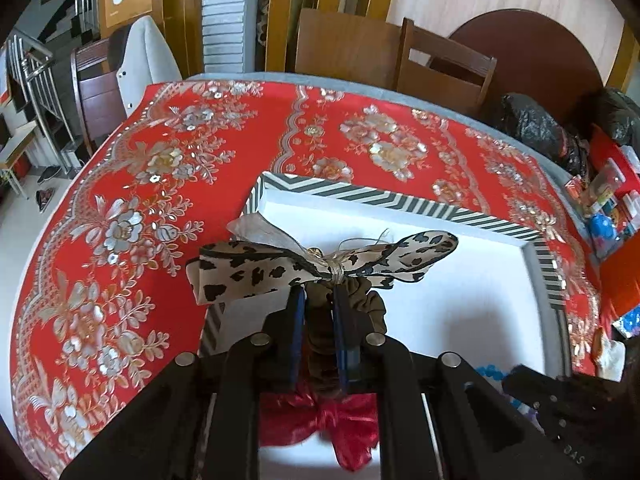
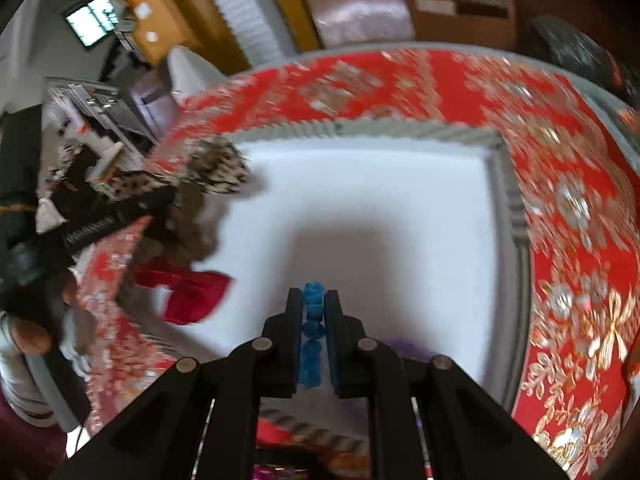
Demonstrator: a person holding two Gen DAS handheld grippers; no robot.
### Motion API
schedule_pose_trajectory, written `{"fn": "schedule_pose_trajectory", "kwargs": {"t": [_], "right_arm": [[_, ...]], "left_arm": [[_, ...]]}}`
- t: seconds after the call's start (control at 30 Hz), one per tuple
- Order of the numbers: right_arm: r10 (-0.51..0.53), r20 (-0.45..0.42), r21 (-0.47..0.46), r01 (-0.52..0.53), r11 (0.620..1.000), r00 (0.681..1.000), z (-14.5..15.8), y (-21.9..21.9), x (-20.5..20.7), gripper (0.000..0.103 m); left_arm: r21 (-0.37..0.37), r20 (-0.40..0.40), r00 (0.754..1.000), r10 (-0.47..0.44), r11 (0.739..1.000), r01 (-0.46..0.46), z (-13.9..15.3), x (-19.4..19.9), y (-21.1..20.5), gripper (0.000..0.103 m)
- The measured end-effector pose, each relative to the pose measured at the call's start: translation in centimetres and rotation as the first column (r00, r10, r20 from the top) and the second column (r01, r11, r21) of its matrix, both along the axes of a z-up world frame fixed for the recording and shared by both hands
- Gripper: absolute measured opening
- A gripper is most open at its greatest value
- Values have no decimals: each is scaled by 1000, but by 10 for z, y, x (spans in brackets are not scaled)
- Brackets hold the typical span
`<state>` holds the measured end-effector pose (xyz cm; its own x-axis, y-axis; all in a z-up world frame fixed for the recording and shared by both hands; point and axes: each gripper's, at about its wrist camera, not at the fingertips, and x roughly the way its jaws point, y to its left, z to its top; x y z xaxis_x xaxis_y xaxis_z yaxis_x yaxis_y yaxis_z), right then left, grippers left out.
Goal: Organize jewelry
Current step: 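Carry the leopard bow into the tray while the right tool places the blue bracelet there, then release the leopard-print bow beside the red bow with the left tool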
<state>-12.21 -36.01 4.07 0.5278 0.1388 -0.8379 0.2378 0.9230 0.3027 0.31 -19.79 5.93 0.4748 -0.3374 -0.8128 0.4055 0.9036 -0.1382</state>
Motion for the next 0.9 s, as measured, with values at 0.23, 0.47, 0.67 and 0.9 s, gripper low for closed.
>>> {"fn": "schedule_pose_trajectory", "kwargs": {"t": [0.23,0.47,0.67,0.9], "right_arm": [[4,-28,41,-3,999,1000,-12,-1,-5,28],[-7,22,37,6,999,1000,1,4,-19,38],[-20,82,-3,20,1000,996,24,11,-33,42],[-22,140,-82,33,996,990,49,22,-55,45]], "left_arm": [[9,-7,1000,-9,1000,9,-14,0,2,32],[13,25,1000,-18,1000,17,-5,-12,8,34],[35,100,994,-38,999,35,19,-41,10,34],[46,150,987,-56,998,50,33,-80,14,34]]}}
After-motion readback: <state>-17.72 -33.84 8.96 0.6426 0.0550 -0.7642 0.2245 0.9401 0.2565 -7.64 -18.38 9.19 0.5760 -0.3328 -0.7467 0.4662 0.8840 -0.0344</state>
